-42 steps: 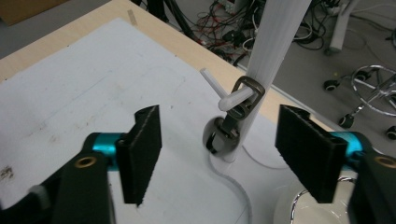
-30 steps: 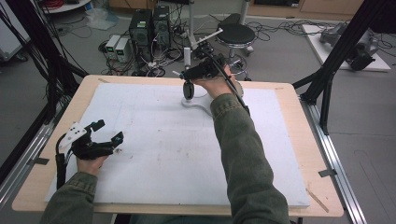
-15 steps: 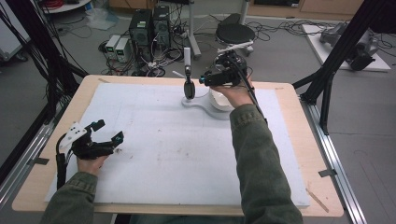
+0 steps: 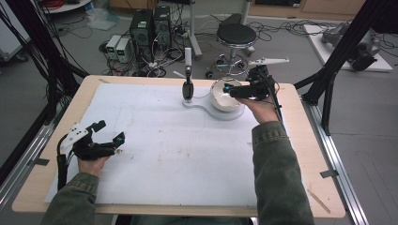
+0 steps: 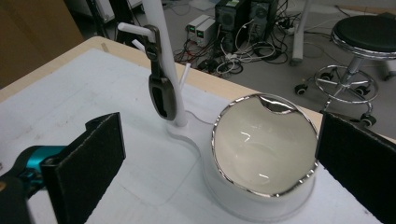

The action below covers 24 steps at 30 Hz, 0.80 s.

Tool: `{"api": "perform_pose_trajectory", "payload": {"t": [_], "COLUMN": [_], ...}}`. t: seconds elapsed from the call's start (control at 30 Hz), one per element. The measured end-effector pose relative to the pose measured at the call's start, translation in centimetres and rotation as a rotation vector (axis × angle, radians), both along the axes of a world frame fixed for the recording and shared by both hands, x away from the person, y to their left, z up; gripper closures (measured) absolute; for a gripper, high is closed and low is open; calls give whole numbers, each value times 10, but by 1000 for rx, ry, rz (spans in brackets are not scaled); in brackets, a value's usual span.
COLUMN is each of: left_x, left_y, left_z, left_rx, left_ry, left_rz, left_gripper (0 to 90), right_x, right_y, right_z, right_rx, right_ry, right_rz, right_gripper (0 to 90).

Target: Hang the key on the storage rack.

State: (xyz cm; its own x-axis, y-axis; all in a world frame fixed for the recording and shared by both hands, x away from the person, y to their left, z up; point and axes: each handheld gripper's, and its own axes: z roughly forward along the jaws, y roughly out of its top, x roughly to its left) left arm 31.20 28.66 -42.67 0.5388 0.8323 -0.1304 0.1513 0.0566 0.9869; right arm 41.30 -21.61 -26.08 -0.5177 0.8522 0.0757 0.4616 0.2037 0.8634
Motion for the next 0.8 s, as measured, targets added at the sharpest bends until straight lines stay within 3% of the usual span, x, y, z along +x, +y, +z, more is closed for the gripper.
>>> {"api": "perform_pose_trajectory", "payload": {"t": [0.27,0.8], "left_x": [0,2], "left_y": [0,1], "left_z": [0,0], "left_rx": [0,-7], "left_ry": [-2,-5], "left_rz": [3,4], "left_gripper": [18,18], "right_x": [-20,-55], "right_y": [-20,-53], "right_z": [-10,-38], "right_rx": [25,66], "right_ry": [-50,-100], "right_rz": [-5,-22], "right_gripper": [7,7]}}
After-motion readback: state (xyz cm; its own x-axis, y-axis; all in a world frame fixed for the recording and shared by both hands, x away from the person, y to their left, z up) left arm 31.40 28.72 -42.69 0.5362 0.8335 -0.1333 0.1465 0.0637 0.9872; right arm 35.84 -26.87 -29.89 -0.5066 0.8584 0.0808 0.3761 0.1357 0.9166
